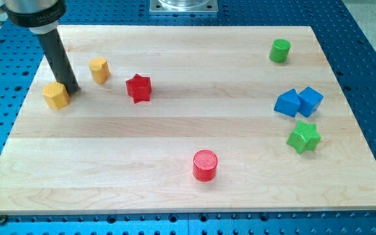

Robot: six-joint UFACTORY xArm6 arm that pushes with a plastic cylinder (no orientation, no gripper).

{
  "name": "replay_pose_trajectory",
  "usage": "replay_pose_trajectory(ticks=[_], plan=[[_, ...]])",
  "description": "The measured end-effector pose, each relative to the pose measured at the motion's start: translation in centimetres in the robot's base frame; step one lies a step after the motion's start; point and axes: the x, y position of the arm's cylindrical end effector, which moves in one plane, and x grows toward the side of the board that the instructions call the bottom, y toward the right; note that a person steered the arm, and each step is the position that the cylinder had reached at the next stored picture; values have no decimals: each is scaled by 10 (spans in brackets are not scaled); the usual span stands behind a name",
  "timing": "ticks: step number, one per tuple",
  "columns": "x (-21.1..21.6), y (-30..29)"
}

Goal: Keep yellow blocks at center left of the board

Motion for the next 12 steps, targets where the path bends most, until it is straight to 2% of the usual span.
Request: replay_pose_trajectory(ticks=[1, 2, 3, 4, 5, 6, 7, 8, 12], plan=[[-59, 15], [-71, 75], [-57, 104], [-30, 31], [-29, 16], [-72, 5], [-40, -16], [-23, -11], [-30, -5]])
